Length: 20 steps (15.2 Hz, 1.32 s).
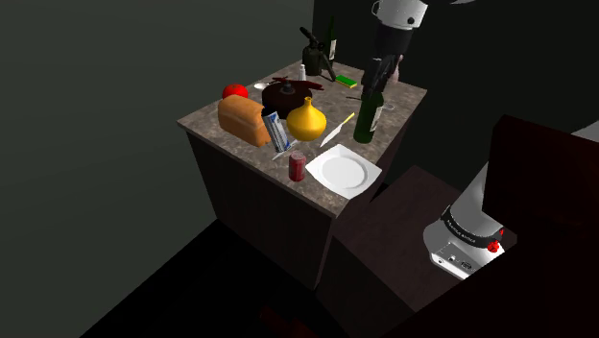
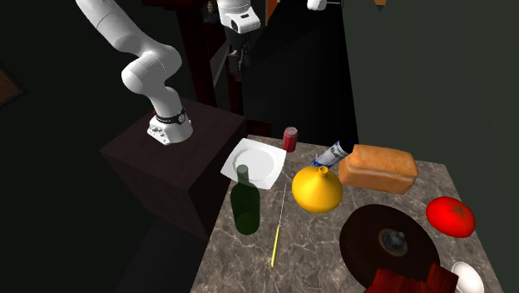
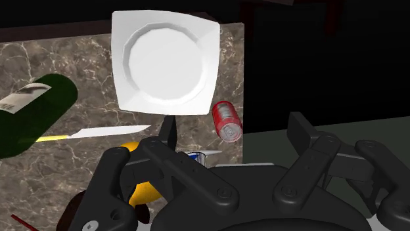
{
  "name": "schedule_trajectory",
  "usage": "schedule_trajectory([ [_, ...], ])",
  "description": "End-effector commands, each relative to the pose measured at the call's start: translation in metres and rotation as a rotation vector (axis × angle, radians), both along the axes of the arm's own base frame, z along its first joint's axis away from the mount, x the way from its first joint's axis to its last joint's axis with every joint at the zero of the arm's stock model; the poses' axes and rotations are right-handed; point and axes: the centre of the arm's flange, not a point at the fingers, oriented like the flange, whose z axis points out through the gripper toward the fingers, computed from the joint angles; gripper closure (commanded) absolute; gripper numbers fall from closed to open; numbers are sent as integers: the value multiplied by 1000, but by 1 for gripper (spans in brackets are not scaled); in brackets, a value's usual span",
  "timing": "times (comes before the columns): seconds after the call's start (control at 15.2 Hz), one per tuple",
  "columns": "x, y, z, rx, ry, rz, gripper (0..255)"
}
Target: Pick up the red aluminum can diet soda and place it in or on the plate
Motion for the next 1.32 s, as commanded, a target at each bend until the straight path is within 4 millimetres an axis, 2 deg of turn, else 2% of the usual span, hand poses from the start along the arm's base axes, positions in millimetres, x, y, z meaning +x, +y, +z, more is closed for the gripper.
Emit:
schedule_trajectory([
  [0.0,15,8,-25,-2,-7,-1,0],
  [1.25,147,81,-222,-22,-50,-2,0],
])
